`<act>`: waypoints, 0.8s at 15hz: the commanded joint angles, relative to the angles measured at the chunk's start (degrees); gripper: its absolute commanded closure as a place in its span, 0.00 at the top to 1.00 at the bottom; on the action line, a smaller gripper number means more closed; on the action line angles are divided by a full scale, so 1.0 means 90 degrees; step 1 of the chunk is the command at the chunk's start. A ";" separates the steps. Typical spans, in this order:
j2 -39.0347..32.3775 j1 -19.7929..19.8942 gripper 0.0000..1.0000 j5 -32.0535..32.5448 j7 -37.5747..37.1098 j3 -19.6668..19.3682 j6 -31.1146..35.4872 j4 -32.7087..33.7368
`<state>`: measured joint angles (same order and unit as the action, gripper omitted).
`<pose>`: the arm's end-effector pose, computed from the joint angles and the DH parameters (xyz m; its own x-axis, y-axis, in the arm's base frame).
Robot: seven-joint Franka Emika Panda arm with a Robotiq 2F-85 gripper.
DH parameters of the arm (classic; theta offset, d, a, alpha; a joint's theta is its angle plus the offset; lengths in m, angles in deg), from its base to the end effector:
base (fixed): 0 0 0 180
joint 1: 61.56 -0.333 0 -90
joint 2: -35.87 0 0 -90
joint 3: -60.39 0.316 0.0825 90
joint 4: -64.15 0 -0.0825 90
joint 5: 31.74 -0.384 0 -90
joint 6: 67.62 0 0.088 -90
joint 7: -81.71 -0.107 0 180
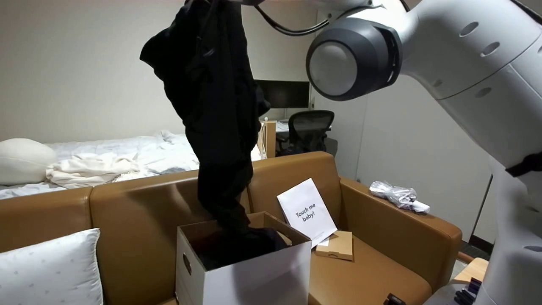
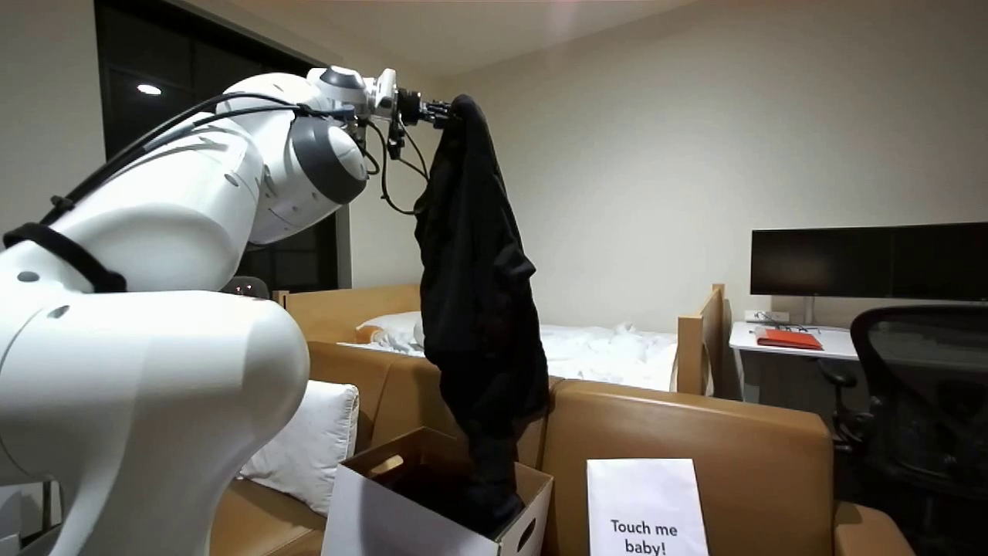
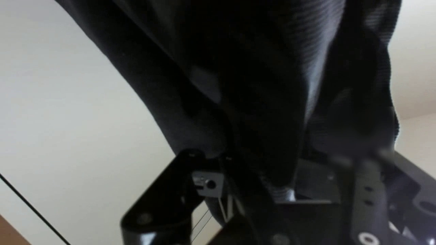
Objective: Pick up the black cloth from the sofa and put it in the box
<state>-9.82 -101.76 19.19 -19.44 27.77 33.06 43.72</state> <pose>0.6290 0.2940 0.7699 -0.3960 -0.5116 0.7625 -0.6099 -0.4742 -0.6349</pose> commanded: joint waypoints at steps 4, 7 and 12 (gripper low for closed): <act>0.0698 -0.0037 0.00 0.0978 -0.0045 0.0240 -0.0813 0.0071; 0.0548 0.0335 0.00 0.0406 0.0379 0.1060 -0.1629 0.0060; 0.0236 0.0688 0.00 -0.0451 0.0627 0.1972 -0.2885 -0.0046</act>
<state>-7.11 -97.46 18.10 -17.58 42.70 11.94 42.91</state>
